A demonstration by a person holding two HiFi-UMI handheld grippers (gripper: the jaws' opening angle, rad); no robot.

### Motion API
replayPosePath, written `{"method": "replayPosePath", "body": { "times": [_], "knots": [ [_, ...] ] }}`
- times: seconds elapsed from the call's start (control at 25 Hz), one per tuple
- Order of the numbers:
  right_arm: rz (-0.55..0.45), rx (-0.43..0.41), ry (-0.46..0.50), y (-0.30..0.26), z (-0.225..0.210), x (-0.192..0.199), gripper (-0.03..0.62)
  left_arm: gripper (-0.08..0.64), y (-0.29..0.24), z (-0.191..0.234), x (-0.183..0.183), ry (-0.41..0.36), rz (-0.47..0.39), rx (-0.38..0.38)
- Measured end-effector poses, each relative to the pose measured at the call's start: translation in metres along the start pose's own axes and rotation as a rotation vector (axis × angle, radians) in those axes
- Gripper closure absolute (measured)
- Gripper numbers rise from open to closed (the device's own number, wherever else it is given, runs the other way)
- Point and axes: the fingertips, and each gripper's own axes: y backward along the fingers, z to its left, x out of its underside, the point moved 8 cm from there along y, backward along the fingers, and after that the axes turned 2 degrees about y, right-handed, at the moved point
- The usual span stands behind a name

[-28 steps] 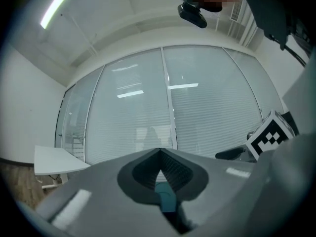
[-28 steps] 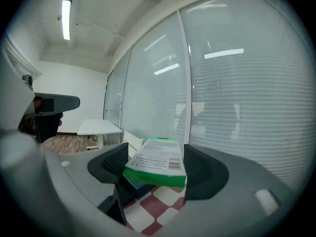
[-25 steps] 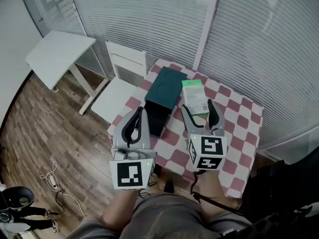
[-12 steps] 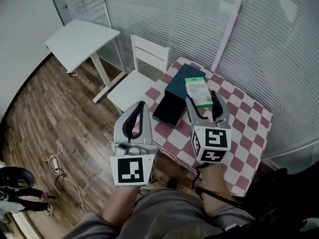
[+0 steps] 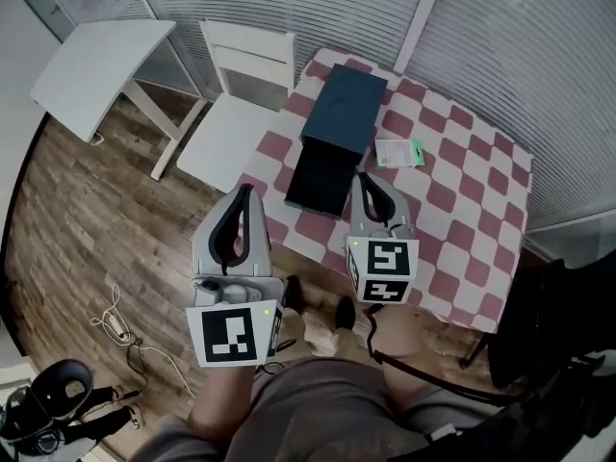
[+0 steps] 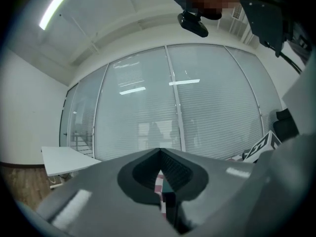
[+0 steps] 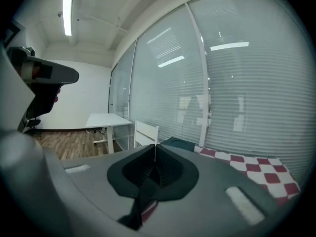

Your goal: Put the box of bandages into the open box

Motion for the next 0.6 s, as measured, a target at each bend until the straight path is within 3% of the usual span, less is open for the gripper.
{"method": "replayPosePath", "body": {
  "times": [0.6],
  "knots": [
    [-0.019,0.212,-0.018,0.010,-0.033,-0.013,0.537,0.560,-0.046,-0.004,-0.008,0.013,-0.048,0.185]
  ]
}}
